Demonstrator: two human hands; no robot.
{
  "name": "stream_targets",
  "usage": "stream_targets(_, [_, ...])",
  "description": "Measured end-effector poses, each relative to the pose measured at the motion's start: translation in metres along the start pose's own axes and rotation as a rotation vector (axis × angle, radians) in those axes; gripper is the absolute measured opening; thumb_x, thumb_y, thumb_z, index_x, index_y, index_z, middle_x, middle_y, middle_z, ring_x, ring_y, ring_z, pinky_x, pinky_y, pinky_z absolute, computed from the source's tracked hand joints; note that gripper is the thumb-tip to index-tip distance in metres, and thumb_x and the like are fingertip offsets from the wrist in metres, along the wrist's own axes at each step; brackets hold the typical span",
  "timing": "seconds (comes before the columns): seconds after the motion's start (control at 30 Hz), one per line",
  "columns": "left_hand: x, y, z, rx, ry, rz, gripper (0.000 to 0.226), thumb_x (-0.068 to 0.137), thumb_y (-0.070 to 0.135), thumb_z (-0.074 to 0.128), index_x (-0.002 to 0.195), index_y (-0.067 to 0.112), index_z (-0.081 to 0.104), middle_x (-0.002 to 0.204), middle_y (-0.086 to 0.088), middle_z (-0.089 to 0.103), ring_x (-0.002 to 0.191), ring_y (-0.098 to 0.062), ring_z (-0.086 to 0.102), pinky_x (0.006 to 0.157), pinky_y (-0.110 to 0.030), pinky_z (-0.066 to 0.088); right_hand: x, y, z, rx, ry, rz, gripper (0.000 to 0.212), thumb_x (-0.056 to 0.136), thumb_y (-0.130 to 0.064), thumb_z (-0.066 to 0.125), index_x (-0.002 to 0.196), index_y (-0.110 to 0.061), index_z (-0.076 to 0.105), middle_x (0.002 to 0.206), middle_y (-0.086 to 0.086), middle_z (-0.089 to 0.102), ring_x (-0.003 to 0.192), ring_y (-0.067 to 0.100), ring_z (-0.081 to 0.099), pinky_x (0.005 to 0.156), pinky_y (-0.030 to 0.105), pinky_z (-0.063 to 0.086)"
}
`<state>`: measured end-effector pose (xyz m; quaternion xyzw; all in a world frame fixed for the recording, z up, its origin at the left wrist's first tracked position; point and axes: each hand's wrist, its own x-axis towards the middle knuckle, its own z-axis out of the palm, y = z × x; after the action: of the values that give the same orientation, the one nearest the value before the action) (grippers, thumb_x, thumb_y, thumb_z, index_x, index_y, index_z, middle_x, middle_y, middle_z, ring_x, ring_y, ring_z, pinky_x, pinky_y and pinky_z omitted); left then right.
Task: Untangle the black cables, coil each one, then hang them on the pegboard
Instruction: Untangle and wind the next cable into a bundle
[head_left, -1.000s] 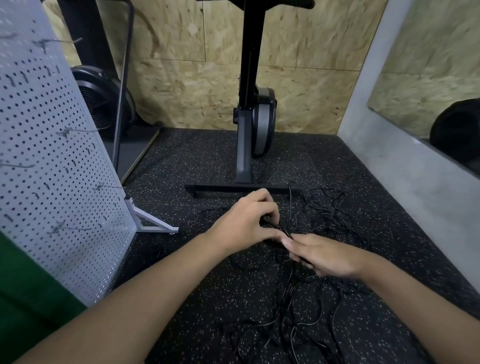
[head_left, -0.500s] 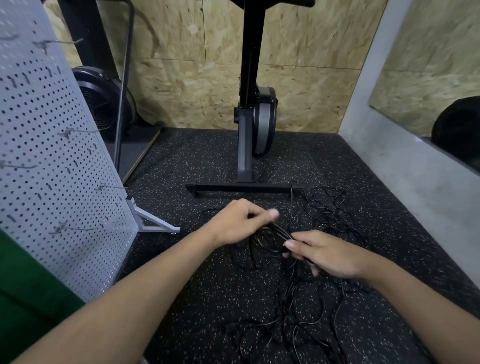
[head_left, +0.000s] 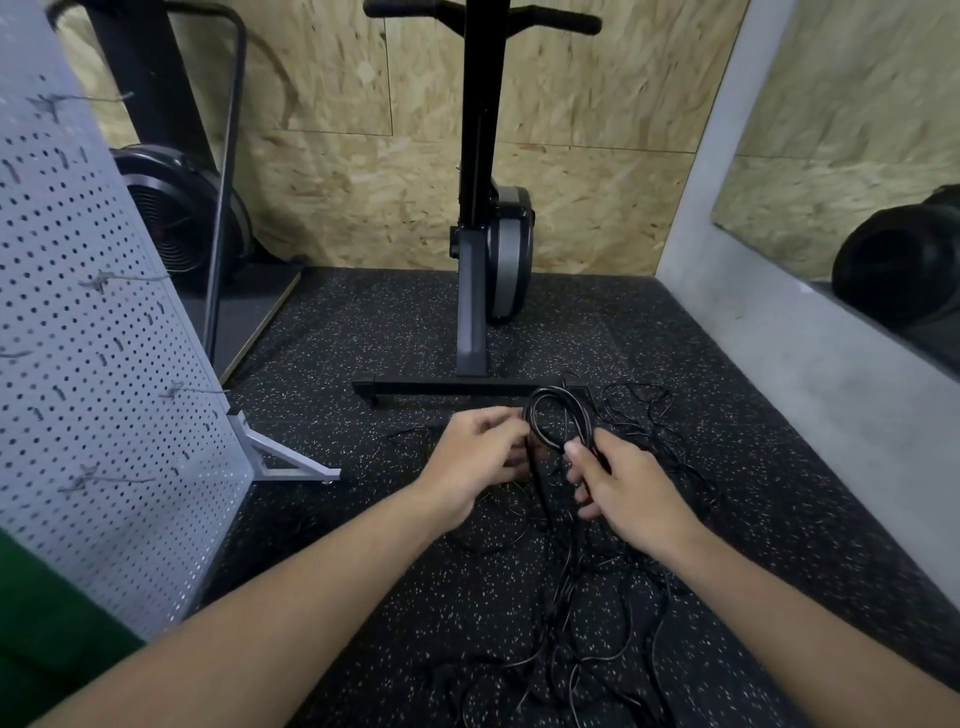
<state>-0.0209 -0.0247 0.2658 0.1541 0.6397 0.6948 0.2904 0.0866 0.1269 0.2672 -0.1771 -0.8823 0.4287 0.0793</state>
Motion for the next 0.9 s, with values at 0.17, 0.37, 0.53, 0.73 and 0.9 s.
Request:
stream_targets(0.17, [0.002, -0.004, 0.003, -0.039, 0.039, 0.082, 0.014, 0.101, 0.016, 0.069, 0.106, 0.006, 0.077, 0.085, -0.003, 0.067, 0.079, -0.011, 0.064, 0.081, -0.032, 0.063, 0.001, -0.003, 0.008, -0.036, 0.064, -0.037, 0.030, 0.107, -0.042, 0.050, 0.102, -0.015, 0.062, 0.087, -0.004, 0.074, 0.076, 0.011, 0.073, 0.078, 0.044, 0.063])
stream_targets(0.37, [0.002, -0.003, 0.000, -0.012, 0.105, 0.113, 0.015, 0.104, 0.005, 0.061, 0.107, 0.003, 0.075, 0.085, -0.003, 0.073, 0.072, -0.005, 0.070, 0.070, -0.030, 0.063, 0.002, -0.006, 0.011, -0.152, -0.019, -0.009, 0.036, 0.107, -0.046, 0.050, 0.095, -0.017, 0.067, 0.085, 0.003, 0.073, 0.079, 0.021, 0.068, 0.075, 0.040, 0.053])
stream_targets(0.53, [0.003, -0.002, 0.002, -0.094, 0.104, 0.053, 0.016, 0.106, 0.006, 0.057, 0.111, 0.001, 0.072, 0.117, -0.030, 0.068, 0.094, -0.018, 0.072, 0.076, -0.034, 0.064, 0.000, -0.013, 0.010, -0.123, -0.125, 0.006, 0.028, 0.110, -0.038, 0.046, 0.102, -0.021, 0.067, 0.090, -0.014, 0.071, 0.085, 0.000, 0.064, 0.076, 0.022, 0.048])
stream_targets(0.73, [0.008, 0.004, -0.003, -0.089, -0.047, 0.107, 0.027, 0.109, 0.027, 0.053, 0.125, 0.015, 0.071, 0.121, -0.008, 0.076, 0.119, -0.024, 0.070, 0.102, -0.039, 0.057, 0.005, -0.015, 0.010, 0.192, -0.037, 0.054, 0.025, 0.109, -0.038, 0.048, 0.100, -0.022, 0.064, 0.093, 0.000, 0.069, 0.095, 0.024, 0.070, 0.097, 0.048, 0.054])
stream_targets(0.9, [0.003, -0.023, -0.020, 0.554, -0.386, 0.042, 0.035, 0.104, 0.016, 0.053, 0.122, 0.043, 0.067, 0.129, 0.015, 0.070, 0.127, -0.007, 0.061, 0.113, -0.039, 0.044, 0.001, -0.030, -0.002, 0.793, -0.098, 0.161, 0.023, 0.107, -0.028, 0.053, 0.103, -0.007, 0.063, 0.088, 0.004, 0.069, 0.085, 0.025, 0.071, 0.089, 0.044, 0.060])
